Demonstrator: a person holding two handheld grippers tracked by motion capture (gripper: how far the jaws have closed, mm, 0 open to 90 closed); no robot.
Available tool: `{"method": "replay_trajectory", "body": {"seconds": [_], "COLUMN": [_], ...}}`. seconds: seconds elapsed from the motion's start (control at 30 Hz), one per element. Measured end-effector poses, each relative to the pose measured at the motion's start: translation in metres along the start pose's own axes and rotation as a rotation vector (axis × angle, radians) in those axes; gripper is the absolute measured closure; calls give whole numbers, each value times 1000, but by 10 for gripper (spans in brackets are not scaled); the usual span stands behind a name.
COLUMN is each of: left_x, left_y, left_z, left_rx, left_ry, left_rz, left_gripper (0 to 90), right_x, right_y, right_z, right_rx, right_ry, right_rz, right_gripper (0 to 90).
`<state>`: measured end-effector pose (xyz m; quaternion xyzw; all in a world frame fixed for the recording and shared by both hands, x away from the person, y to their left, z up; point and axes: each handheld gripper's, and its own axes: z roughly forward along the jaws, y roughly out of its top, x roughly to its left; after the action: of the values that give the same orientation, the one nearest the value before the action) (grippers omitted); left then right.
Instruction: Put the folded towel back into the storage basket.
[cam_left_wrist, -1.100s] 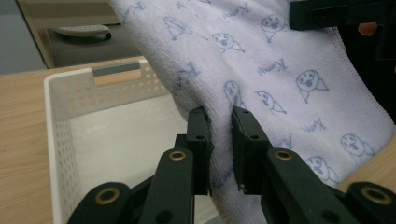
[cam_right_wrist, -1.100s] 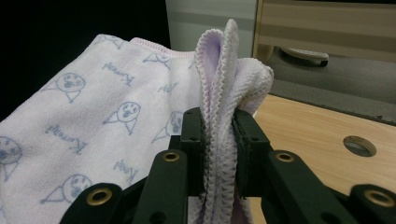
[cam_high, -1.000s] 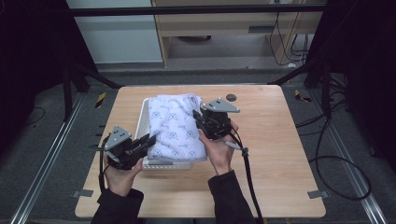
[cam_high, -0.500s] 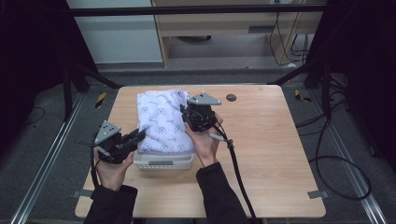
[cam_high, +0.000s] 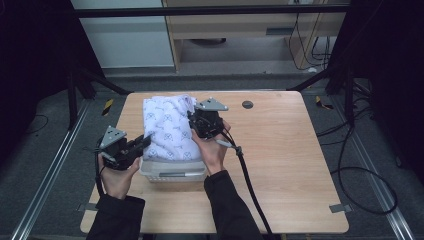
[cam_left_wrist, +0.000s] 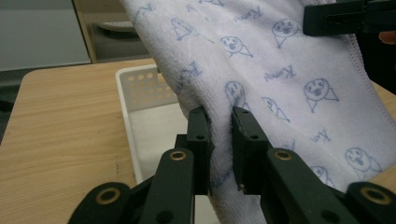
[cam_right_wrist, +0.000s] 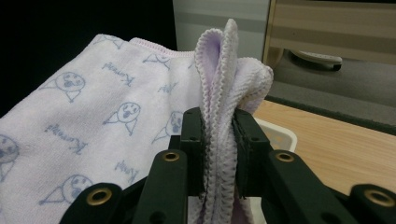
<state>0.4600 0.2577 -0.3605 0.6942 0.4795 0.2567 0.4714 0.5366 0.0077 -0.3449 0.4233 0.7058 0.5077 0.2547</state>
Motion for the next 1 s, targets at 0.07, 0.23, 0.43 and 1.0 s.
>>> {"method": "replay_trajectory", "body": {"seconds": [0.07, 0.23, 0.43, 1.0], "left_x": [2, 8, 14, 14], "left_y": [-1, -4, -10, -27], "left_z": [2, 9, 16, 41], "left_rx": [5, 25, 45, 129], "left_ry": [7, 28, 40, 56], "left_rz": [0, 0, -4, 13], "left_gripper": [778, 778, 778, 778], "right_x": [0, 1, 2, -8], "right_y": [-1, -5, -12, -41], "right_z": [4, 15, 27, 50], "right_rx": [4, 21, 42, 113], "right_ry": [0, -2, -5, -15], "right_rz": [-1, 0, -1, 7], "right_gripper": [762, 762, 762, 759]}}
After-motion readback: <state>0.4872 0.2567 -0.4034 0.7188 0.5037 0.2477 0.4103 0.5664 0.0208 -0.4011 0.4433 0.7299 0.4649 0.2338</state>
